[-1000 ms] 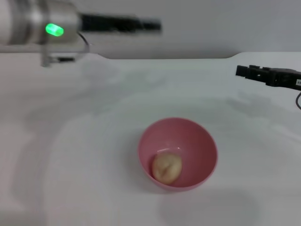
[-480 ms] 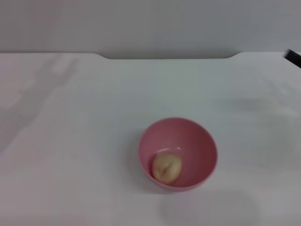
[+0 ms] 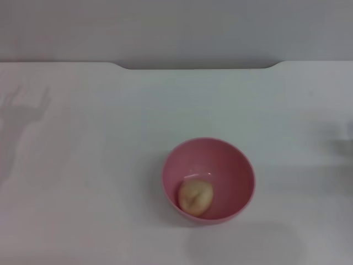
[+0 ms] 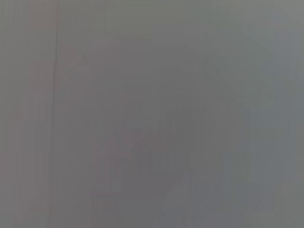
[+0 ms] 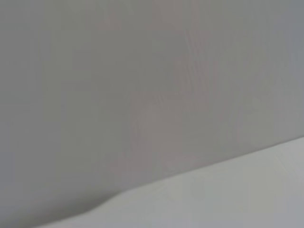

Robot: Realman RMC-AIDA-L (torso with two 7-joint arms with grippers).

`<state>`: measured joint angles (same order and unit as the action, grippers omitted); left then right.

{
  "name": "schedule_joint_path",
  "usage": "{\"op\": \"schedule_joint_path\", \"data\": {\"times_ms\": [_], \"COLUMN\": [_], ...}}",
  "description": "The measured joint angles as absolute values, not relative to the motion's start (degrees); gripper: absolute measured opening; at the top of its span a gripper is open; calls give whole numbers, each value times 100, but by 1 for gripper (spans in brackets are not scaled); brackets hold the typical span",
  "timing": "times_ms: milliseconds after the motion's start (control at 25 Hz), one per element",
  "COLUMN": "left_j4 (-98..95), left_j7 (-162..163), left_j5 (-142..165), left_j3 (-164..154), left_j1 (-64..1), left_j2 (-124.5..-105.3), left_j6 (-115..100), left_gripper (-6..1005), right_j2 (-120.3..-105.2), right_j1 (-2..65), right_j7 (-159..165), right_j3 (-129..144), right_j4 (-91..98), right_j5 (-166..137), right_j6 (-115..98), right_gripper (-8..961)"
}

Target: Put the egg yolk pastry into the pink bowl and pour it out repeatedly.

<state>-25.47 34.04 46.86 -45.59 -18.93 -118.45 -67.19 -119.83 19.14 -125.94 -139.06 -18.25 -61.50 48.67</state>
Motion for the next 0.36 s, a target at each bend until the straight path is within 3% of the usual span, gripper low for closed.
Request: {"op": "schedule_joint_path", "data": {"times_ms": [360], "left_j4": [-2377], "left_j7": [3252], "left_j5": [4624], "left_j3": [-4514], "left_j1": [-1955], "left_j2": [-11827], "left_j6": [-6677], "left_gripper": [688], "right_j2": [-11981], "right_j1": [2260], "right_j7": [-15154], "right_j3": [-13903], "right_j4": [-770], "right_j5": [-5110], "right_j6": [5551], "right_gripper": [567]}}
